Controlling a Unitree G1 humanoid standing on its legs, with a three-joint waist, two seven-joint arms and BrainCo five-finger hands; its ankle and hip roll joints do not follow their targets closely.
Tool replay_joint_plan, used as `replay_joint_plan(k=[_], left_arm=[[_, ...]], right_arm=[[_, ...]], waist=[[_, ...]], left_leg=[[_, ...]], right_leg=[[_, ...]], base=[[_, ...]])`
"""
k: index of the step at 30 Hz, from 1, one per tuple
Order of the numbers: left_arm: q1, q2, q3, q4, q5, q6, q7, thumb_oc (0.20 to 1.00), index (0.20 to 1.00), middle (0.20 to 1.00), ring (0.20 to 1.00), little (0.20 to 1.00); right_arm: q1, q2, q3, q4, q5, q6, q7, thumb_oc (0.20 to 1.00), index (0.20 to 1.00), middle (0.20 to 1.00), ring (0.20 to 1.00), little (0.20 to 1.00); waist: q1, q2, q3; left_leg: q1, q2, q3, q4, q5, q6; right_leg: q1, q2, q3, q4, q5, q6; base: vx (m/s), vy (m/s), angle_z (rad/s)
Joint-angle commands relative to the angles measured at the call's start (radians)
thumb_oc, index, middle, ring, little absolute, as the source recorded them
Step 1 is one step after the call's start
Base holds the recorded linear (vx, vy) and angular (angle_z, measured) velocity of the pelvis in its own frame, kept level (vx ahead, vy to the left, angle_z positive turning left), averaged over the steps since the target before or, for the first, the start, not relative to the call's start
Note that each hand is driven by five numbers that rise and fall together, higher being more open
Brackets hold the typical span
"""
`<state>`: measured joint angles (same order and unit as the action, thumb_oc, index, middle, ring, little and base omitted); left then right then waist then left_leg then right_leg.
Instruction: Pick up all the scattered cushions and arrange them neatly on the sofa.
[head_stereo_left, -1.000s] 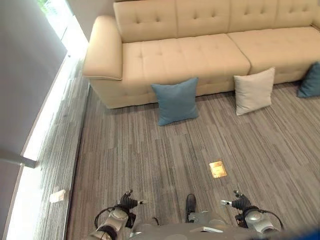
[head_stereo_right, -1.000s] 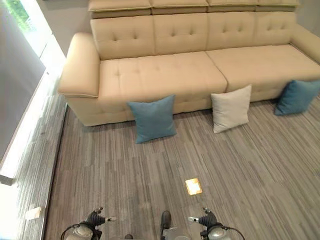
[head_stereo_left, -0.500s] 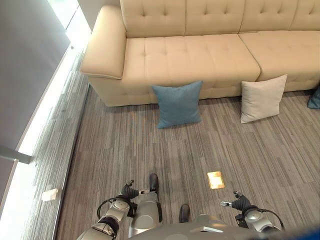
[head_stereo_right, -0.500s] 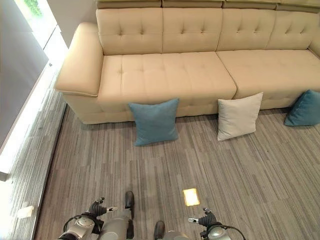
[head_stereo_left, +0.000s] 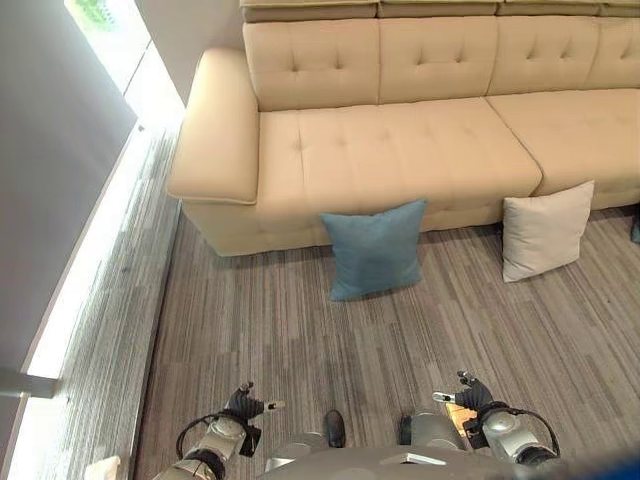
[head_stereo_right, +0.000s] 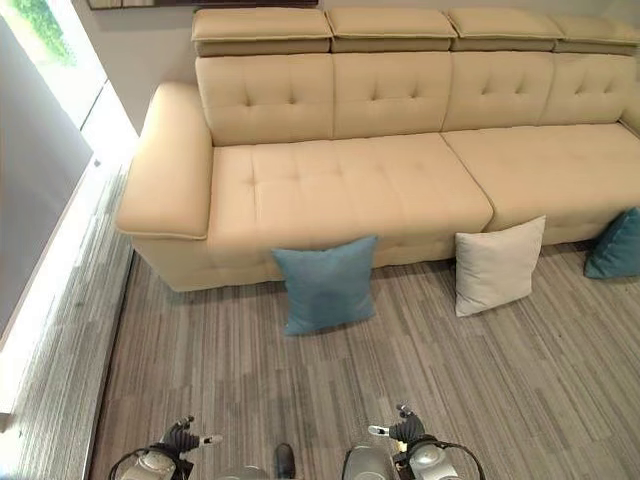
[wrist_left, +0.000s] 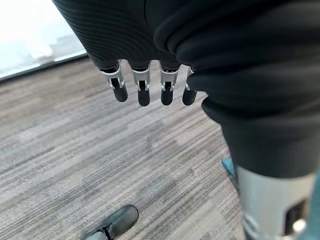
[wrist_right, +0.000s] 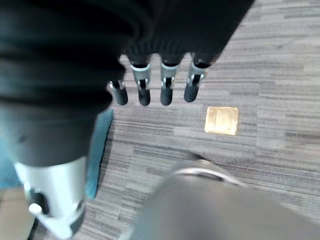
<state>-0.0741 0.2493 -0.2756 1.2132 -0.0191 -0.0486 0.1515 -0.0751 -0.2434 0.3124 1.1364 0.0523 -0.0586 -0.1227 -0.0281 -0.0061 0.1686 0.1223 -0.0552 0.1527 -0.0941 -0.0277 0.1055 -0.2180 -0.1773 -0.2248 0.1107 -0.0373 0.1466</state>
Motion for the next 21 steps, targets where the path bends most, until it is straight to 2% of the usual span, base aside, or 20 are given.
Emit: replay_joint_plan(k=[1, 5, 7, 9, 10, 11, 13, 14, 15, 19, 21], left_arm=[[-0.027, 0.004, 0.001, 0.0, 0.027, -0.02, -0.004, 1.0, 1.0, 1.0, 1.0, 1.0], [-0.024, 0.002, 0.002, 0.003, 0.031, -0.023, -0.006, 1.0, 1.0, 1.0, 1.0, 1.0], [-0.019, -0.006, 0.001, 0.008, 0.035, -0.021, -0.006, 1.0, 1.0, 1.0, 1.0, 1.0], [-0.014, -0.013, -0.002, 0.007, 0.028, -0.024, -0.008, 1.0, 1.0, 1.0, 1.0, 1.0], [-0.014, -0.016, -0.004, 0.004, 0.021, -0.025, -0.01, 1.0, 1.0, 1.0, 1.0, 1.0], [-0.023, -0.02, -0.007, -0.006, 0.006, -0.022, -0.011, 1.0, 1.0, 1.0, 1.0, 1.0], [-0.023, -0.02, -0.007, -0.006, 0.006, -0.022, -0.011, 1.0, 1.0, 1.0, 1.0, 1.0], [-0.028, -0.021, -0.012, -0.014, -0.001, -0.021, -0.012, 1.0, 1.0, 1.0, 1.0, 1.0], [-0.04, -0.025, -0.021, -0.029, -0.017, -0.024, -0.012, 1.0, 1.0, 1.0, 1.0, 1.0], [-0.036, -0.032, -0.027, -0.026, -0.014, -0.023, -0.011, 1.0, 1.0, 1.0, 1.0, 1.0], [-0.033, -0.034, -0.026, -0.022, -0.012, -0.021, -0.013, 1.0, 1.0, 1.0, 1.0, 1.0]], right_arm=[[-0.037, -0.042, -0.015, 0.0, -0.034, -0.002, -0.02, 1.0, 1.0, 1.0, 1.0, 1.0], [-0.032, -0.045, -0.012, 0.001, -0.039, -0.003, -0.016, 1.0, 1.0, 1.0, 1.0, 1.0], [-0.028, -0.047, -0.004, 0.014, -0.047, -0.005, -0.014, 1.0, 1.0, 1.0, 1.0, 1.0], [-0.021, -0.048, 0.001, 0.019, -0.042, -0.009, -0.011, 1.0, 1.0, 1.0, 1.0, 1.0], [-0.02, -0.049, 0.0, 0.021, -0.037, -0.01, -0.01, 1.0, 1.0, 1.0, 1.0, 1.0], [-0.022, -0.05, -0.004, 0.024, -0.022, -0.015, -0.012, 1.0, 1.0, 1.0, 1.0, 1.0], [-0.022, -0.05, -0.005, 0.024, -0.022, -0.015, -0.012, 1.0, 1.0, 1.0, 1.0, 1.0], [-0.023, -0.051, -0.006, 0.027, -0.017, -0.015, -0.013, 1.0, 1.0, 1.0, 1.0, 1.0], [-0.017, -0.055, -0.005, 0.032, -0.003, -0.015, -0.014, 1.0, 1.0, 1.0, 1.0, 1.0], [-0.003, -0.06, -0.01, 0.04, 0.006, -0.015, -0.017, 1.0, 1.0, 1.0, 1.0, 1.0], [0.001, -0.06, -0.009, 0.041, 0.005, -0.014, -0.016, 1.0, 1.0, 1.0, 1.0, 1.0]], waist=[[-0.011, -0.005, 0.037], [-0.019, -0.01, 0.035], [-0.02, -0.01, 0.016], [-0.021, -0.004, 0.0], [-0.02, -0.003, 0.001], [-0.016, -0.012, 0.014], [-0.018, -0.011, 0.013], [-0.013, -0.02, 0.023], [-0.004, -0.042, 0.044], [0.0, -0.055, 0.042], [0.0, -0.051, 0.038]], left_leg=[[0.009, 0.019, -0.045, 0.062, -0.069, -0.086], [0.032, 0.018, -0.058, 0.074, -0.094, -0.09], [0.054, 0.038, -0.071, 0.078, -0.107, -0.103], [0.051, 0.068, -0.082, 0.098, -0.097, -0.126], [0.037, 0.076, -0.086, 0.127, -0.086, -0.139], [-0.022, 0.088, -0.083, 0.228, -0.037, -0.173], [-0.026, 0.089, -0.085, 0.234, -0.039, -0.174], [-0.064, 0.094, -0.085, 0.3, -0.017, -0.183], [-0.134, 0.114, -0.055, 0.412, 0.014, -0.186], [-0.175, 0.123, 0.022, 0.317, -0.016, -0.165], [-0.182, 0.118, 0.045, 0.263, -0.008, -0.16]], right_leg=[[0.071, 0.028, -0.004, -0.067, 0.099, 0.016], [0.083, 0.031, 0.016, -0.077, 0.106, 0.014], [0.105, 0.045, 0.024, -0.061, 0.096, -0.006], [0.135, 0.074, 0.022, -0.066, 0.069, -0.031], [0.147, 0.084, 0.02, -0.072, 0.058, -0.04], [0.175, 0.093, 0.018, -0.093, 0.047, -0.057], [0.175, 0.093, 0.016, -0.094, 0.048, -0.057], [0.19, 0.095, 0.013, -0.106, 0.042, -0.067], [0.231, 0.099, -0.001, -0.14, 0.029, -0.09], [0.267, 0.096, -0.027, -0.179, 0.02, -0.083], [0.272, 0.099, -0.034, -0.187, 0.017, -0.078]], base=[[0.29, -0.166, 0.04], [0.17, -0.136, 0.1], [0.22, -0.264, 0.41], [0.17, -0.288, 0.0], [0.07, -0.267, 0.1], [0.03, -0.185, 0.23], [0.0, -0.091, 0.28], [0.01, -0.206, 0.15], [0.03, -0.235, 0.11], [0.09, -0.071, 0.42], [0.08, 0.01, 0.31]])
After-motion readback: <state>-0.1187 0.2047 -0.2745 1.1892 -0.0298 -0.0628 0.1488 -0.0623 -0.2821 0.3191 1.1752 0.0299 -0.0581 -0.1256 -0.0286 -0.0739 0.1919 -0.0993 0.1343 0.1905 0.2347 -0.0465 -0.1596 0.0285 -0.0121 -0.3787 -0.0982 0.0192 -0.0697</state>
